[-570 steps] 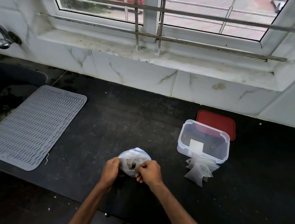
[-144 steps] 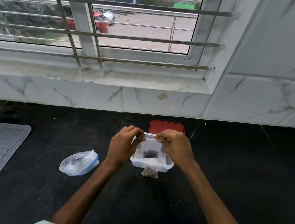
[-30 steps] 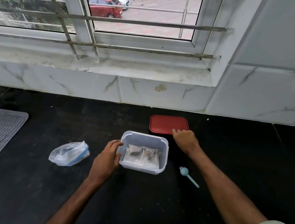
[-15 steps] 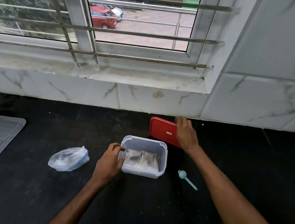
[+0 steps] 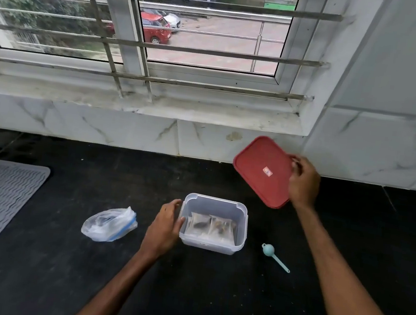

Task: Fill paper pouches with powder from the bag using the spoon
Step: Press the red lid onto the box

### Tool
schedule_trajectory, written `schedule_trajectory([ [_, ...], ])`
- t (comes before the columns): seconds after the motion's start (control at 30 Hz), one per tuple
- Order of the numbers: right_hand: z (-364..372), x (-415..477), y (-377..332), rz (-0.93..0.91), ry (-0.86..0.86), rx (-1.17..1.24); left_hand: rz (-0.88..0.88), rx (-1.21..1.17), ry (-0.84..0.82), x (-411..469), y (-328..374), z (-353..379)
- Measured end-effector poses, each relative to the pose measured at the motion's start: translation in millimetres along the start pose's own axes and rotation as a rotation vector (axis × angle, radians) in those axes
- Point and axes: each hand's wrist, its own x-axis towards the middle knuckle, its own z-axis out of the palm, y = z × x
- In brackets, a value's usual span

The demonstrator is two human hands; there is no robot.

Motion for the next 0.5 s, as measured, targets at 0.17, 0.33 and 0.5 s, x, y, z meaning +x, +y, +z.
schedule_trajectory([
  [0.17,18,-35,-20,0.121,-0.481,0.281,-0.066,-0.190,0.066,9,9,10],
  [0.33,52,-90,-18,-0.049,-0.646,0.068,-0.040,-0.127,0.043,10,20,17],
  [0.5,70,-100,-23,-0.149,-0.538,-0.121,-0.040,-0.077,0.060,13,20,21],
])
